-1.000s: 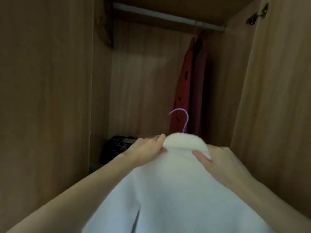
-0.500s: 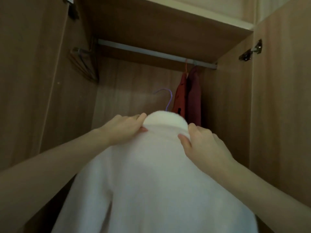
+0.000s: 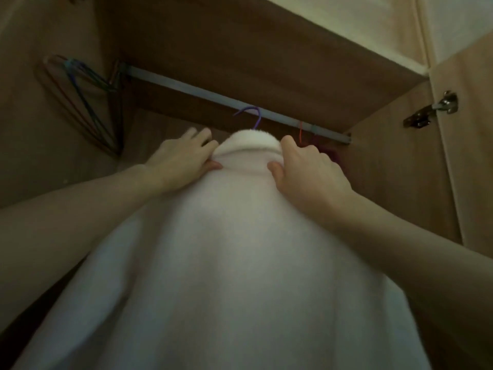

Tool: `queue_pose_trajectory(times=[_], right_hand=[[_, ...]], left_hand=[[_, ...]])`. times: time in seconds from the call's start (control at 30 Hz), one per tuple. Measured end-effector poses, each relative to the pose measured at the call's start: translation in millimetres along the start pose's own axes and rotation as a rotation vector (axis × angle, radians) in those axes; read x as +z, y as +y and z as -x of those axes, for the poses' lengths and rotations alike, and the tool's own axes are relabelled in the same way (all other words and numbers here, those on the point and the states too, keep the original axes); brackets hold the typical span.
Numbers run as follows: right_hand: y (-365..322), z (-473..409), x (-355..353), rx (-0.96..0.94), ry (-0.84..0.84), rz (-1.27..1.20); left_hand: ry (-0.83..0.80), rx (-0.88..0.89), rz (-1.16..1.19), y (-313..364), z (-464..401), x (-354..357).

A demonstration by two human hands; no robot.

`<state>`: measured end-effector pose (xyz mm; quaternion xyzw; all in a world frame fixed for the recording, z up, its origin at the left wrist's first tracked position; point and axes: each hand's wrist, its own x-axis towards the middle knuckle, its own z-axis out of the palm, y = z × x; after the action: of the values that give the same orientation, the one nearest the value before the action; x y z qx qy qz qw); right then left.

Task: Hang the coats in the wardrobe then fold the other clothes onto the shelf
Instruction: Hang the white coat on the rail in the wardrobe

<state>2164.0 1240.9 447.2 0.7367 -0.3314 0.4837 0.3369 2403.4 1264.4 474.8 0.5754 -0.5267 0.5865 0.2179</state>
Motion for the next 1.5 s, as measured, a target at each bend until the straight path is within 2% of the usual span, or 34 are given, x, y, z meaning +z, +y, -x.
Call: queue_pose_trajectory(times=[0.07, 0.2, 0.27, 0.33, 0.53, 0.67, 0.8, 1.07, 1.37, 1.43, 1.5], right_hand=[[0.7, -24.9, 20.0, 0.042, 0.006, 0.048], [5.9, -72.1, 54.6, 0.073, 0.024, 0.117], [13.7, -96.3, 69.1, 0.079, 0.054, 0.178], [25.3, -118.3, 83.4, 0.065, 0.093, 0.270], [78.2, -160.3, 116.1, 0.107, 0.149, 0.414], [126.3, -171.6, 131.0, 0.160, 0.160, 0.432], [187.9, -170.6, 135.3, 0.238, 0.150, 0.474], [296.5, -152.3, 148.5, 0.233, 0.164, 0.578], [325.9, -151.1, 149.0, 0.140, 0.207, 0.665], [322.0, -148.8, 147.9, 0.120, 0.234, 0.652], [313.9, -147.6, 146.2, 0.084, 0.266, 0.629]], left_hand=[[0.062, -0.087, 0.028, -0.4, -18.6, 22.2], [0.100, -0.349, 0.471, 15.0, -49.1, 76.4], [0.089, -0.385, 0.723, 25.9, -63.1, 94.4], [0.010, -0.367, 0.884, 40.6, -72.5, 110.0], [-0.123, -0.268, 0.928, 90.3, -119.1, 161.7], [-0.192, -0.133, 0.910, 125.4, -154.7, 181.2], [-0.199, -0.139, 0.962, 163.4, -186.5, 209.3], [-0.284, -0.137, 1.184, 257.2, -223.1, 256.6], [-0.327, -0.150, 1.245, 336.4, -251.7, 274.5], [-0.278, -0.189, 1.245, 335.2, -248.6, 279.7], [-0.162, -0.243, 1.227, 325.9, -239.4, 283.7]])
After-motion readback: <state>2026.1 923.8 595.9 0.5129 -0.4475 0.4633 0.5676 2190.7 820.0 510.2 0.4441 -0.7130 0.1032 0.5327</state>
